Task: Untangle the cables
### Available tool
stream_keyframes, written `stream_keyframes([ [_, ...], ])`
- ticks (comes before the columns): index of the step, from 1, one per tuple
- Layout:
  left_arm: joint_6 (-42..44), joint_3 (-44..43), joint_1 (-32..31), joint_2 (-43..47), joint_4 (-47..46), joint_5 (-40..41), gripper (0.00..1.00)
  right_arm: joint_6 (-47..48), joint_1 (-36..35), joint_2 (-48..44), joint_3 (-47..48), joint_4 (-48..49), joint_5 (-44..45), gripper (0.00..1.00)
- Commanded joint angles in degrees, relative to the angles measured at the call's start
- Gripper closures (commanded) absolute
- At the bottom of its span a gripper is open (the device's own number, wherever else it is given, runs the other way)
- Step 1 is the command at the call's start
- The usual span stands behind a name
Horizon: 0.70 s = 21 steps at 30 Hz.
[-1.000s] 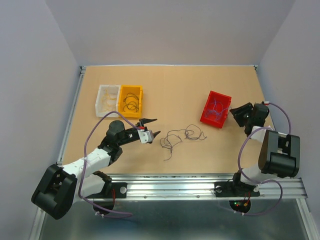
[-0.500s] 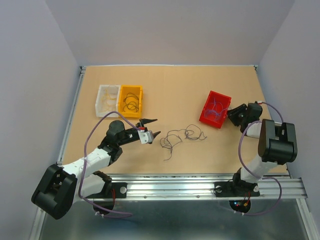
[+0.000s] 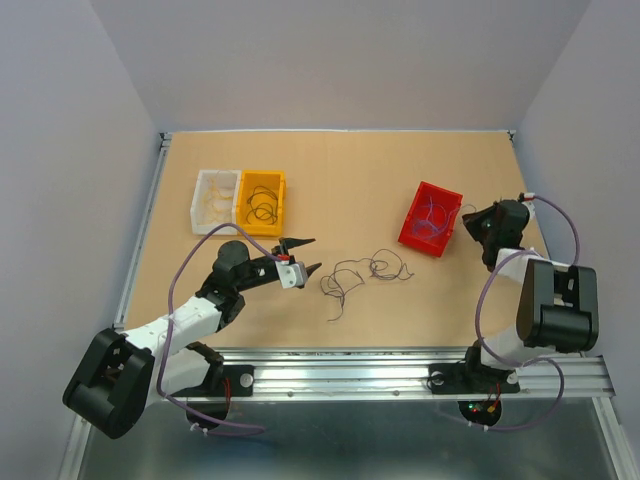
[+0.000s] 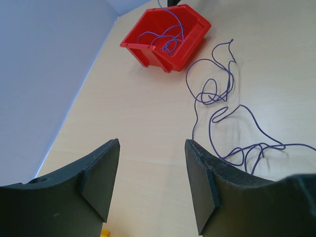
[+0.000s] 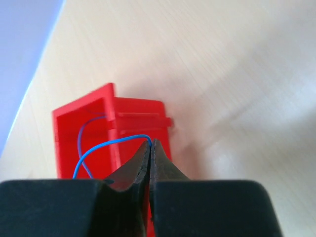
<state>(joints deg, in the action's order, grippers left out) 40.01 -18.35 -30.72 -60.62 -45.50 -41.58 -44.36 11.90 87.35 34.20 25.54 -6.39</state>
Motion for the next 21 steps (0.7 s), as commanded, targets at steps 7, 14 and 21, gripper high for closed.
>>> stream_keyframes([
  [7,0.2,-0.9,0.0,-0.2,-1.2,-1.0,0.34,9.0,-11.8,-7.0,9.7,-14.7,19.0,0.99],
  [14,0.1,-1.2,0.0,-0.4,-1.1,-0.9,0.34,13.4,-20.1,-5.2,15.4,-22.1,31.6,0.99],
  [21,-0.2,-1.2,0.0,-0.5,-0.8,-0.7,0.34,13.7,-23.0,4.0,22.2,-27.8,34.8,0.98],
])
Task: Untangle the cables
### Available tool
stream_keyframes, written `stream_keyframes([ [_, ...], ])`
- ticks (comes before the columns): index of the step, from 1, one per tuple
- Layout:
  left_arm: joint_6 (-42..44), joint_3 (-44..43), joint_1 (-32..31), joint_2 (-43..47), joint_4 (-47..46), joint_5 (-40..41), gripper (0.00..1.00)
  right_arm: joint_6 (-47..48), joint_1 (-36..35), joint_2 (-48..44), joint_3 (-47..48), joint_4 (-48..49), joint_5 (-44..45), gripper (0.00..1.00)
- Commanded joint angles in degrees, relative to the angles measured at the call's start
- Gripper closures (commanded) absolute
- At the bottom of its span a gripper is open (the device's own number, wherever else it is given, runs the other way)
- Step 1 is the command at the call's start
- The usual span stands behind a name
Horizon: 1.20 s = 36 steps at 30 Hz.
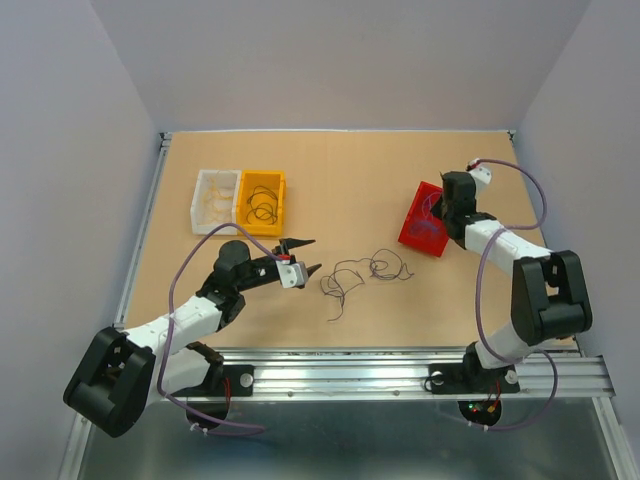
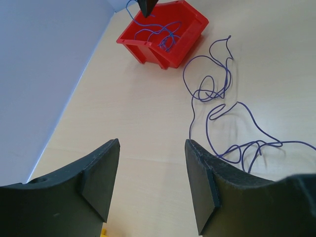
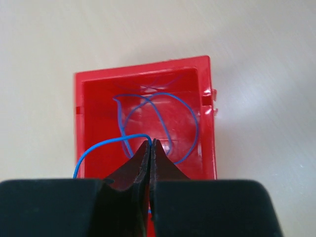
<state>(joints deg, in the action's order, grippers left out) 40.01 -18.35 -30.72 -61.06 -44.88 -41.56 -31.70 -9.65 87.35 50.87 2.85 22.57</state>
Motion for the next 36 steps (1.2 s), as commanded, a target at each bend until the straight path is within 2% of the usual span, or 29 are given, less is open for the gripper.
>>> stream_keyframes([
  [1,-0.2,-1.2,0.0,-0.1,-1.4,-0.3,0.32,0.9,-2.8,5.9,6.9,-7.5,7.3,0.96],
  [3,-0.5,-1.7,-0.4,-0.2,-1.4,1.0,0.32,0.7,-3.4,11.4,11.4,-10.7,9.8,0.95],
  [7,-1.7,-2.3,-1.8,-0.3,-1.3,5.6,0.30,0.0,-3.9,15.1,13.0,-12.4,9.7,0.92],
  [8,-1.9,-2.5,-2.6,-0.2,-1.2,7.6,0.29,-0.4,-4.0,15.4,13.2,-12.4,9.7,0.89],
  [10,-3.7,-3.2,-3.6,-0.3,-1.2,10.2,0.26,-0.1,-3.9,15.3,13.4,-12.5,9.6,0.76],
  [11,-4.3,-3.6,-3.9,-0.5,-0.6,12.4,0.23,0.1,-4.1,14.3,13.2,-12.4,9.8,0.67],
  [13,-5.5,-5.6,-5.0,-1.4,1.3,14.0,0.21,0.4,-4.1,12.2,12.8,-12.4,10.2,0.56],
  [18,-6.6,-10.7,-9.8,-6.5,7.3,21.4,0.20,2.0,-4.1,3.1,11.3,-12.5,8.8,0.50],
  [19,-6.5,-11.4,-10.8,-7.5,8.7,23.9,0.19,2.8,-4.1,2.1,11.2,-12.7,8.3,0.45],
  [23,-6.2,-14.8,-15.3,-12.4,11.4,28.9,0.19,3.5,-4.1,-0.7,11.4,-13.5,6.4,0.34],
  [29,-6.3,-21.5,-19.4,-20.9,20.5,32.9,0.18,4.0,-4.2,-2.4,9.5,-11.8,1.8,0.30],
  [32,-7.4,-27.2,-19.6,-26.3,27.0,31.9,0.18,5.2,-4.2,-5.0,4.6,-7.8,0.7,0.28],
  [36,-8.3,-30.1,-19.6,-28.2,30.4,28.8,0.17,5.9,-4.2,-9.0,0.8,-6.6,-0.5,0.27],
])
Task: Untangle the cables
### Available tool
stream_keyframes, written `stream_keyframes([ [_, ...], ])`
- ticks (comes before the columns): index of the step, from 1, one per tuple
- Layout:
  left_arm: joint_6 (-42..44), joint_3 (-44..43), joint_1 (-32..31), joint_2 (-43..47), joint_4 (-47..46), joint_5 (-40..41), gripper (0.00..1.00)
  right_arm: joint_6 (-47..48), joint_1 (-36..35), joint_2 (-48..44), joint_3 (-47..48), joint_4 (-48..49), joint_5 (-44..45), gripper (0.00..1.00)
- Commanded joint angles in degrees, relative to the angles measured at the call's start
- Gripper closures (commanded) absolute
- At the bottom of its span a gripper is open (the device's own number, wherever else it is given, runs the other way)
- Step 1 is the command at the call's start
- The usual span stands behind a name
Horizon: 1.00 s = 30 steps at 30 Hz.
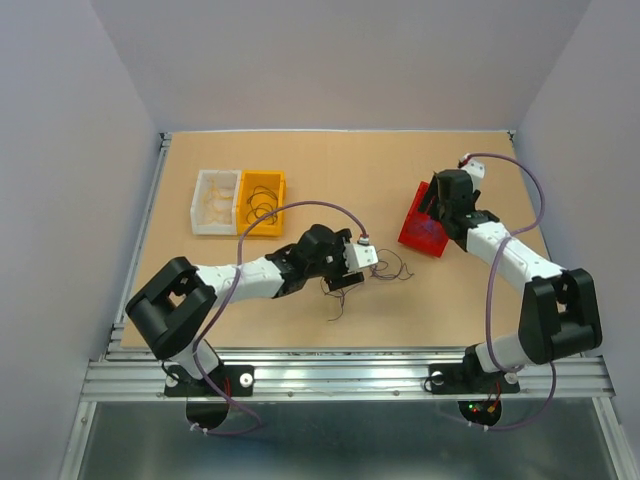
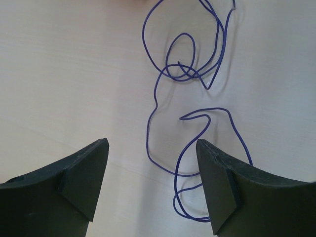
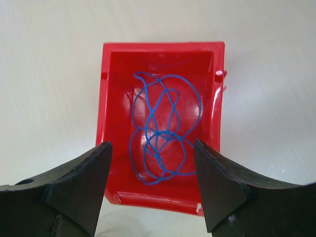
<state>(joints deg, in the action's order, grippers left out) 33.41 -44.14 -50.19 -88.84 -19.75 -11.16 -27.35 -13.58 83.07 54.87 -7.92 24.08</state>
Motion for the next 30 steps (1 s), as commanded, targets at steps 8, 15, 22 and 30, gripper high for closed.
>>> stream_keyframes([
  [8,-4.1,-4.1,-0.1,3.8,6.3,-2.6,0.16,1.0,-0.4,-12.3,-10.3,7.4,-5.7,0.20],
  [15,-5.3,-4.5,0.0,7.1,10.0,-13.1,0.14,1.2,-0.5,-16.9,-13.6,7.4,-7.9,0.00],
  [22,-5.5,-6.8,-0.5,3.2,13.2,-16.8,0.01,1.0,-0.4,-21.1,-16.0,7.5,-8.0,0.00],
  [30,-6.5,-10.9,-1.8,-4.0,16.6,-11.0,0.01,0.6,-0.5,-24.2,-17.6,7.4,-8.2,0.00],
])
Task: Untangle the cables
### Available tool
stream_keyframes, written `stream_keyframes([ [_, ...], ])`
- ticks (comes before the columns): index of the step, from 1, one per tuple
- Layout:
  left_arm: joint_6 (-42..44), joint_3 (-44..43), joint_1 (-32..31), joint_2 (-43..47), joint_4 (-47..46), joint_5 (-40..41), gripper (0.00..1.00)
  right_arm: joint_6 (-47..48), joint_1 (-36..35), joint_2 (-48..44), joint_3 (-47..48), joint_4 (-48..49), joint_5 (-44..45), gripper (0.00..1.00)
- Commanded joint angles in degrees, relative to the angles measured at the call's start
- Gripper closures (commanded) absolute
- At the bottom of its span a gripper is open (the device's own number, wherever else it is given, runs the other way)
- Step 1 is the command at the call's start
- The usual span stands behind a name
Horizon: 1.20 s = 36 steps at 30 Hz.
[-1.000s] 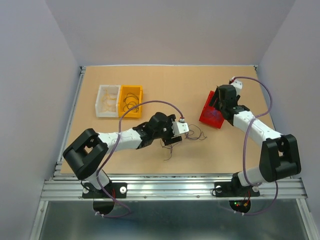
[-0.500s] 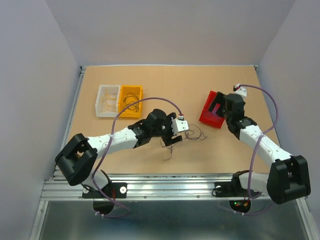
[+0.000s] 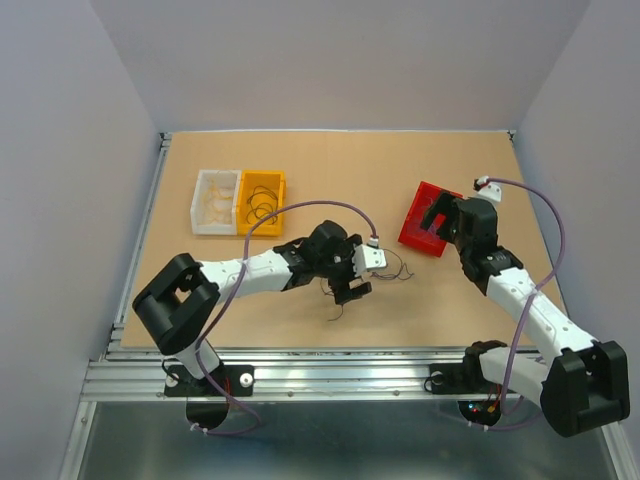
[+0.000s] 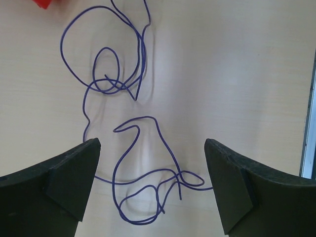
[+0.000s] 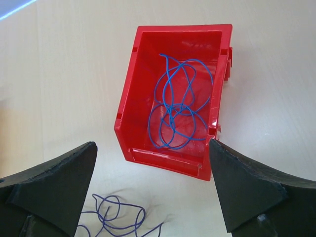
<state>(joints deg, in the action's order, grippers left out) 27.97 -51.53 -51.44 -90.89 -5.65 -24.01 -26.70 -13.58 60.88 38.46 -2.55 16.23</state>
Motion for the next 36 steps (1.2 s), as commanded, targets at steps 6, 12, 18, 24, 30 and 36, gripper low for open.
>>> stream_keyframes([
  [6,-1.7,-6.1,-0.8,-6.0,3.4,6.6,0.36,-0.3,-0.5,-4.1,-2.2,2.1,-0.4,0.00],
  [12,-0.6,-4.2,-0.2,0.0,1.3,4.9,1.00,1.7,-0.5,-3.1,-2.4,3.9,-5.5,0.00],
  [18,-2.0,-2.9,5.4,9.7,0.7,-1.2,1.00,4.5,-0.7,-2.0,-4.2,10.5,-19.1,0.00],
  [24,-5.4,-2.0,18.1,20.9,-1.3,-6.8,1.00,5.2,-2.1,3.3,-4.7,19.1,-28.6,0.00],
  [30,-6.4,-4.1,21.7,29.0,-0.7,2.5,1.00,5.3,-6.8,12.5,-2.1,25.3,-31.4,0.00],
  [36,-8.6,-8.9,27.5,26.5,-1.3,11.0,1.00,5.6,-10.9,17.8,0.6,25.7,-27.2,0.01],
])
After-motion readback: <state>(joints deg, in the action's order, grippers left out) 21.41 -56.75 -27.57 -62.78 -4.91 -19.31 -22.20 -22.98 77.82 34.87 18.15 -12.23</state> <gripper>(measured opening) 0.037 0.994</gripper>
